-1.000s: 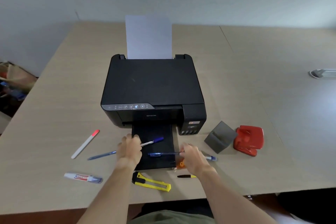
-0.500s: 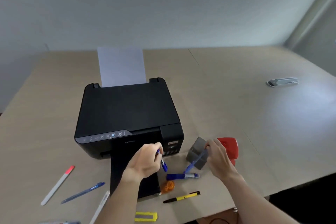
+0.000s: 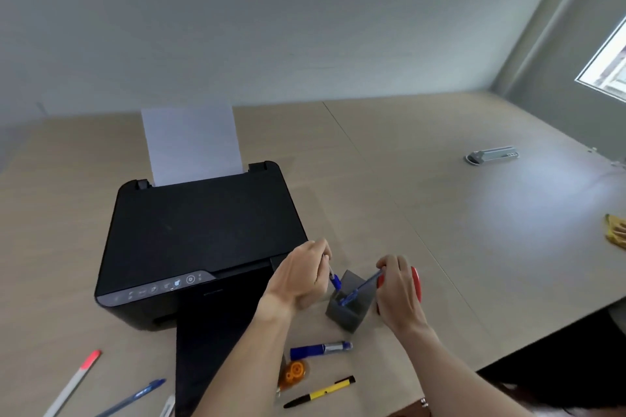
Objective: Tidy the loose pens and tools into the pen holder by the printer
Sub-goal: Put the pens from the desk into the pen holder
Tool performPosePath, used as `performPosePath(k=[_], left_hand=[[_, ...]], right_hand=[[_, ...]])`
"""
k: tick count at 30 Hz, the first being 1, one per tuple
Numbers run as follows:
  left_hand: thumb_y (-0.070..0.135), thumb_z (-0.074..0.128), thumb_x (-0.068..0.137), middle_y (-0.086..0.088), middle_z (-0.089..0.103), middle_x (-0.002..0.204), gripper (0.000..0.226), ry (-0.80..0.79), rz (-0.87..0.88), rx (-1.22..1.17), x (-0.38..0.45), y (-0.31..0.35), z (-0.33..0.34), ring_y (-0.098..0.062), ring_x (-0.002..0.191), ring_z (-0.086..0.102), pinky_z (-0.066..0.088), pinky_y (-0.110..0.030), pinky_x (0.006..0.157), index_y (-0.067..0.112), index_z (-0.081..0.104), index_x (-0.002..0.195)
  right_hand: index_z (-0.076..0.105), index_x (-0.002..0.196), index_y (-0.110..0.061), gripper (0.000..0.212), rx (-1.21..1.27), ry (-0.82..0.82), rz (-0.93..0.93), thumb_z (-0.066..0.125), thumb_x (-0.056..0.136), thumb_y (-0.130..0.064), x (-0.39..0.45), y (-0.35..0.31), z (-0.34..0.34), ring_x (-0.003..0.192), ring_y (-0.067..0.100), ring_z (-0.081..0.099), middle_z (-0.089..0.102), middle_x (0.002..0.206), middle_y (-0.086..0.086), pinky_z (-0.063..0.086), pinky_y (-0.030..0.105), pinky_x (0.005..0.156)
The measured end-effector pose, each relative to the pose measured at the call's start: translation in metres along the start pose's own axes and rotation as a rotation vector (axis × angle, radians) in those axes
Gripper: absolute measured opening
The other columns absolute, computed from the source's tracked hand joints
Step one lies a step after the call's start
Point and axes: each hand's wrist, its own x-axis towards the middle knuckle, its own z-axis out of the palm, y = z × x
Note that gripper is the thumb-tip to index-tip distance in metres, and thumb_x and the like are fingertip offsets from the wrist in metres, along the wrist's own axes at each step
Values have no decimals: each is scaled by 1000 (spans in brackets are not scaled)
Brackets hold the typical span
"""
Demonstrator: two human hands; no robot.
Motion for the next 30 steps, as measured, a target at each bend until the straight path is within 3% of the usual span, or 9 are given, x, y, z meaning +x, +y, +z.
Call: performPosePath(k=[4, 8, 11, 16, 19, 22, 25, 28, 30], left_hand=[[18, 43, 98, 0, 61, 82, 14, -64, -2, 47, 10, 8, 17, -16, 72, 57, 47, -30, 61, 15, 54, 89], [20, 44, 97, 4, 62, 78, 10, -94, -39, 118, 12, 11, 32, -17, 70, 57, 37, -25, 59, 19, 51, 90], [21, 45, 97, 1, 65, 78, 11, -130, -86, 137, 13, 12, 38, -19, 70, 60, 43, -31, 58, 19, 51, 89], [23, 49, 97, -1, 69, 86, 16, -172, -140, 142, 16, 10, 47, -20, 76, 65, 58, -41, 70, 16, 61, 90], [23, 50, 98, -1, 70, 88, 18, -150, -162, 135, 14, 8, 55, -18, 78, 66, 58, -38, 69, 15, 65, 92], [24, 50, 99, 0, 72, 93, 21, -122, -185, 102, 9, 5, 61, -16, 82, 68, 59, -36, 72, 16, 69, 99], [24, 50, 100, 2, 74, 95, 22, -50, -199, 42, -1, 2, 64, -12, 87, 69, 59, -30, 73, 18, 69, 110], [21, 49, 101, 5, 73, 86, 19, 30, -234, 12, -17, 0, 65, -6, 78, 69, 60, -27, 67, 20, 67, 106], [21, 49, 102, 9, 69, 77, 18, 45, -267, 25, -32, -5, 66, -2, 67, 65, 54, -17, 57, 23, 66, 97]], right_hand=[[52, 99, -16, 37, -14, 26, 6, 61, 75, 11, -2, 0, -4, 75, 9, 41, 43, 96, -5, 35, 15, 66], [54, 99, -12, 32, -44, -54, 28, 54, 77, 11, 2, 0, -6, 81, 14, 45, 52, 101, 2, 46, 28, 74], [54, 97, -12, 24, -47, -118, 64, 51, 83, 7, 4, 6, -10, 83, 18, 49, 56, 102, 5, 47, 31, 79], [54, 105, -13, 14, -43, -196, 119, 47, 93, -9, 1, 24, -18, 89, 24, 57, 60, 103, 5, 50, 40, 85], [51, 111, -13, 19, -81, -209, 141, 47, 92, -9, -4, 33, -22, 90, 27, 58, 58, 102, 4, 48, 38, 85], [48, 91, -17, 6, -85, -204, 151, 45, 92, -12, -12, 39, -19, 73, 22, 53, 55, 86, 0, 44, 33, 71], [43, 78, -17, 16, -114, -313, 177, 42, 86, -3, -26, 47, -8, 67, 22, 52, 54, 79, 1, 39, 30, 62], [48, 82, -17, 15, -102, -458, 179, 42, 85, -4, -49, 58, 5, 68, 16, 52, 57, 87, 3, 40, 24, 59], [53, 97, -14, 19, -119, -531, 143, 41, 86, -4, -66, 65, 16, 84, 22, 58, 59, 100, 6, 45, 28, 70]])
